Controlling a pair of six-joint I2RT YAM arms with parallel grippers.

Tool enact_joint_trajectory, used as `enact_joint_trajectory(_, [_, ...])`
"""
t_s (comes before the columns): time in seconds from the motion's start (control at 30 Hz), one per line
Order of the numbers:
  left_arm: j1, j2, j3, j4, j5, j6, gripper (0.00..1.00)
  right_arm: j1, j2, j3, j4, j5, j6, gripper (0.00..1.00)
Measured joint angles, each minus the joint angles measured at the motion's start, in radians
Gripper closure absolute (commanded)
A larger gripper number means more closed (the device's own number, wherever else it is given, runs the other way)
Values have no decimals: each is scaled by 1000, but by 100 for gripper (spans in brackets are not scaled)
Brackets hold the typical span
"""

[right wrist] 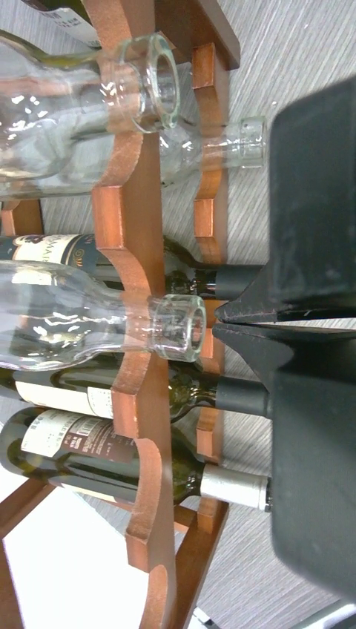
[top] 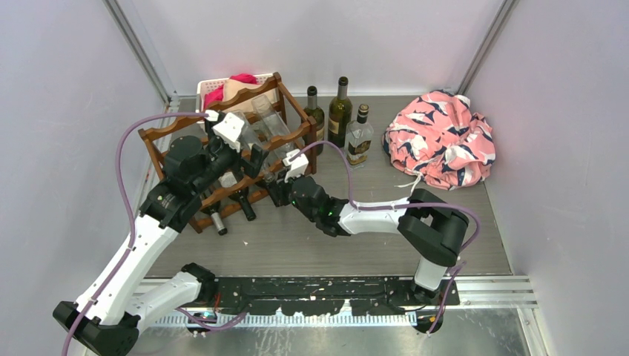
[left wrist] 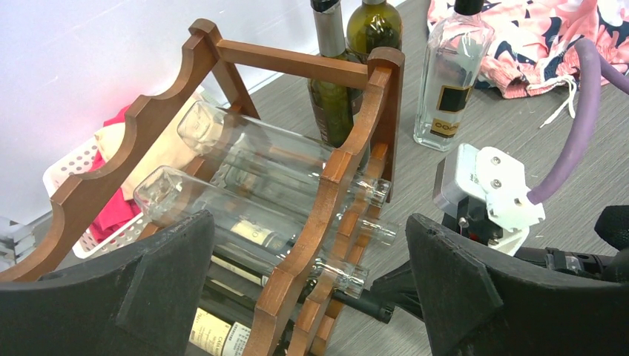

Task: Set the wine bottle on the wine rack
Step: Place the wine bottle in the wine rack.

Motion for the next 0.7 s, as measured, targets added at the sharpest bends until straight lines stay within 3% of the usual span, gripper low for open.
enact_joint_trajectory(0.4, [0,0,0,0,1,-1,1,-32,23,45,-6,-22,8,90])
enact_joint_trajectory(0.7, [0,0,0,12,23,-30,1,-37,5,15,-8,-62,20,73])
